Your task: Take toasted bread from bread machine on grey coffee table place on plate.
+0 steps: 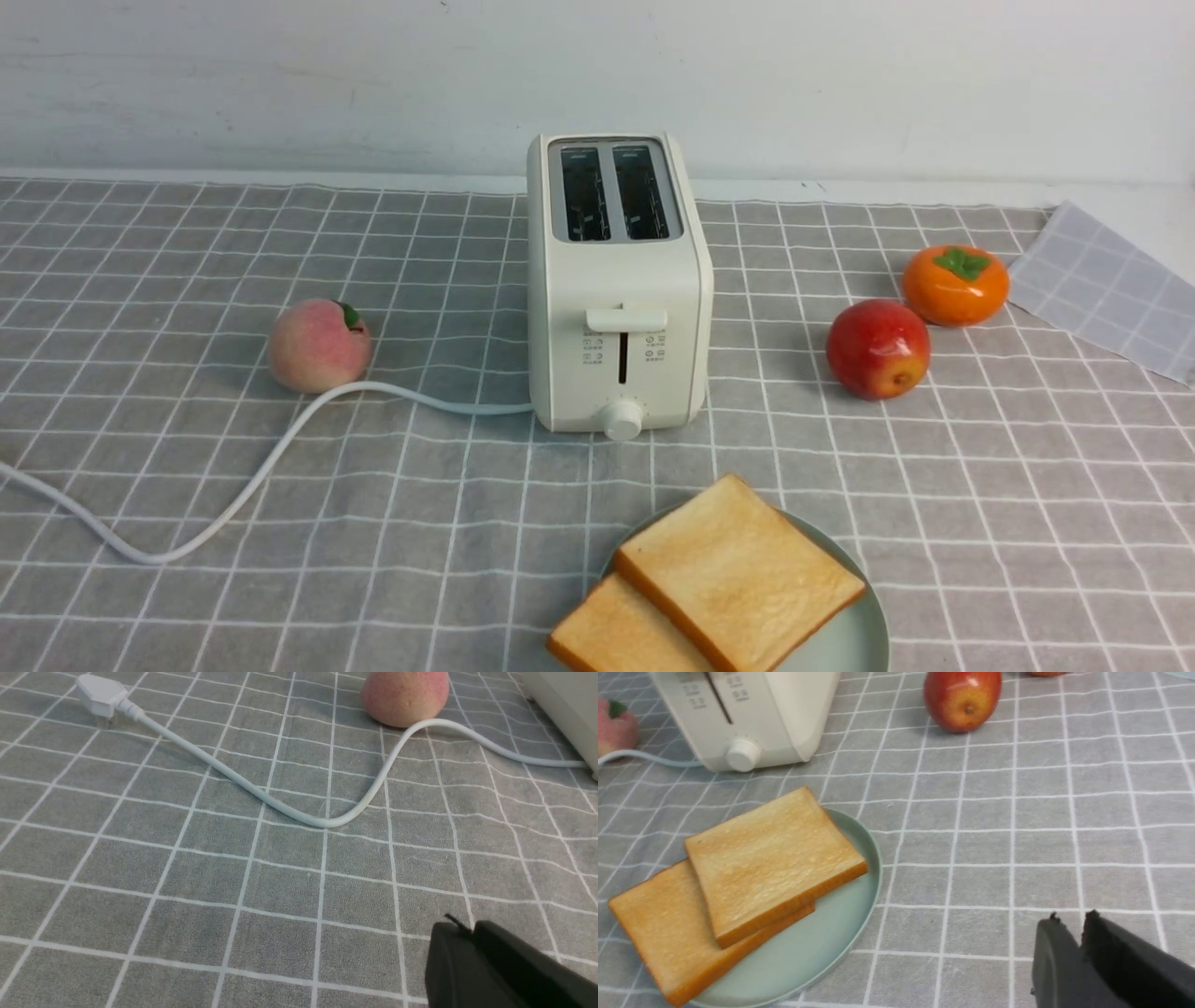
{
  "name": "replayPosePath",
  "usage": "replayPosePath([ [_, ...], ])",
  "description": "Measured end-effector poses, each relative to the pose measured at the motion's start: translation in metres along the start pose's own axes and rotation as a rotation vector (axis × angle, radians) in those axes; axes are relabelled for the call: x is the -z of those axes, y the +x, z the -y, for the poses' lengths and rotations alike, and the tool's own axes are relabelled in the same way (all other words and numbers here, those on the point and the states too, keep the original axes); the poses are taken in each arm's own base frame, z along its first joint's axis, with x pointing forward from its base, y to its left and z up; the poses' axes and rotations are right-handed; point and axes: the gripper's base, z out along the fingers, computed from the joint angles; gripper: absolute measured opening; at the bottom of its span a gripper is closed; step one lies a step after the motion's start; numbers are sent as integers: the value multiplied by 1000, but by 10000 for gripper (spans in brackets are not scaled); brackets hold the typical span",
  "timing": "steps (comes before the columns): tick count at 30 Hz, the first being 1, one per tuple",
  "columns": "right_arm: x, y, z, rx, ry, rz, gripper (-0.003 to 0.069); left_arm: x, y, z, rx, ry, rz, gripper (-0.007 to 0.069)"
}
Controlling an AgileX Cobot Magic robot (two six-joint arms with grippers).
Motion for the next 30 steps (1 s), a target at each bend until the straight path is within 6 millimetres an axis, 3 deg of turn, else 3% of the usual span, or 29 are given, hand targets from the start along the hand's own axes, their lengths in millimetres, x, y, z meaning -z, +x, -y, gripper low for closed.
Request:
replayPosePath([
  [7, 9, -2, 11, -5, 179, 131, 93, 0, 0, 0, 0, 0, 0, 50],
  [10, 7, 12, 19, 12, 263, 197, 97, 0, 0, 0, 0, 0, 0, 54],
  [14, -15, 47, 31, 14, 336, 150, 101, 0, 0, 0, 0, 0, 0, 56],
  [17, -22, 58, 35, 27, 352, 139, 106, 0, 0, 0, 0, 0, 0, 56],
  [30, -22, 58, 36, 51, 365, 143, 121, 0, 0, 0, 0, 0, 1, 63],
])
